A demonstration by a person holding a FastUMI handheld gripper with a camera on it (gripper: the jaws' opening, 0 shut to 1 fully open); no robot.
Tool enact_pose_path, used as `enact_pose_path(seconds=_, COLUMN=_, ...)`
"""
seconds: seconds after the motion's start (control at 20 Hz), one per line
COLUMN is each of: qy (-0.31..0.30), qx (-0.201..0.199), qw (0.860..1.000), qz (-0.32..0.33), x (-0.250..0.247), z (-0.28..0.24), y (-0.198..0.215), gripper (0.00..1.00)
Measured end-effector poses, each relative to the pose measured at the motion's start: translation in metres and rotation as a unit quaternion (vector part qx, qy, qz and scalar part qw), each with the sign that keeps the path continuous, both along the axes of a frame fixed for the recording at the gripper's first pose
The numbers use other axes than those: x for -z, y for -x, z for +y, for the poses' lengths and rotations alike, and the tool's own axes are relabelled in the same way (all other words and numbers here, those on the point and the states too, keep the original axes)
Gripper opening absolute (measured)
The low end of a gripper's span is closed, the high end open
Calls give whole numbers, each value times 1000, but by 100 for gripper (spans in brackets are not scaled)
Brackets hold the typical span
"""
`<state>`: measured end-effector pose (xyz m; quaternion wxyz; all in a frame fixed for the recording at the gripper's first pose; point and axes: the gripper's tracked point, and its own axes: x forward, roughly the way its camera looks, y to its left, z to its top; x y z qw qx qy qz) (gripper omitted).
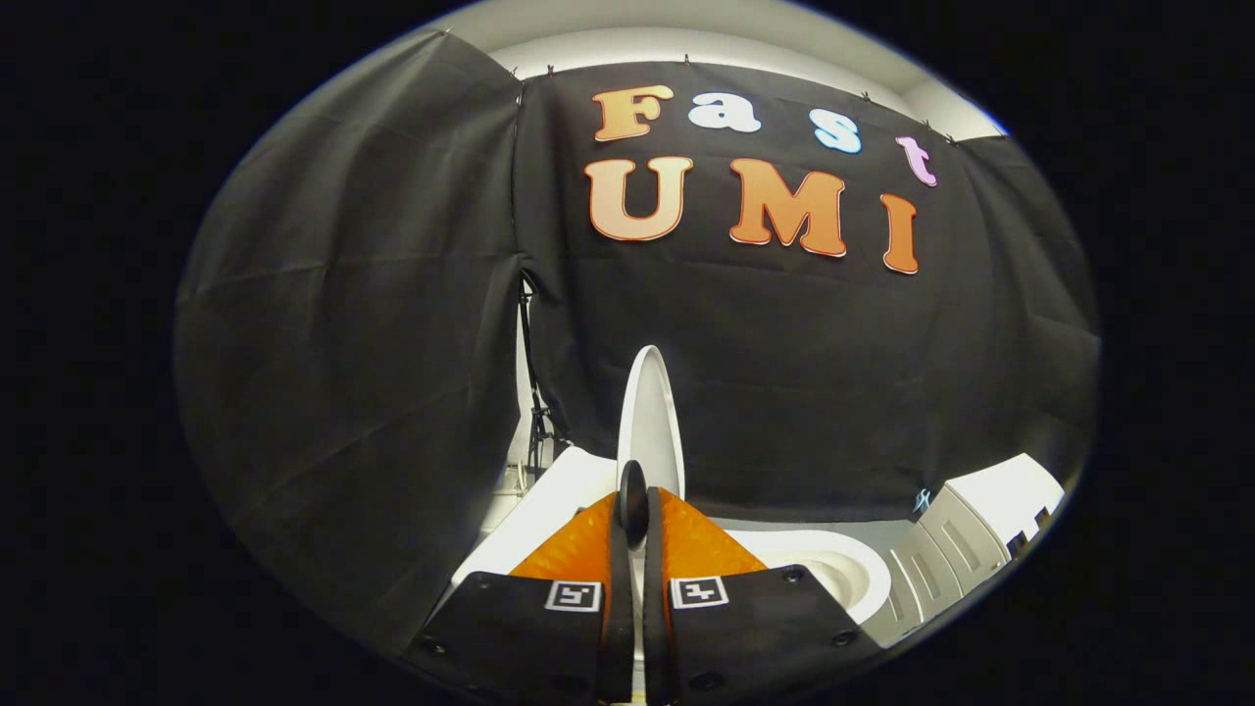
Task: Open the toilet lid.
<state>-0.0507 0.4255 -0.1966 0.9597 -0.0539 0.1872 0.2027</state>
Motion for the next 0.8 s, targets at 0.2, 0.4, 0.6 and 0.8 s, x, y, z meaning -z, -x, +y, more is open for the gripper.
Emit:
enact_pose_path(seconds=0.2, qy=-11, qx=3, qw=1000, qz=-11, x=-10, z=3, y=2, gripper=36)
enact_pose_path(seconds=0.4, qy=-16, qx=9, qw=999, qz=-35, x=-30, z=-8, y=2, gripper=69)
enact_pose_path(seconds=0.6, qy=-38, qx=11, qw=998, qz=-38, x=-47, z=-21, y=0, gripper=97)
enact_pose_path(seconds=0.8, qy=-47, qx=17, qw=998, qz=-47, x=-71, z=-44, y=-3, gripper=99)
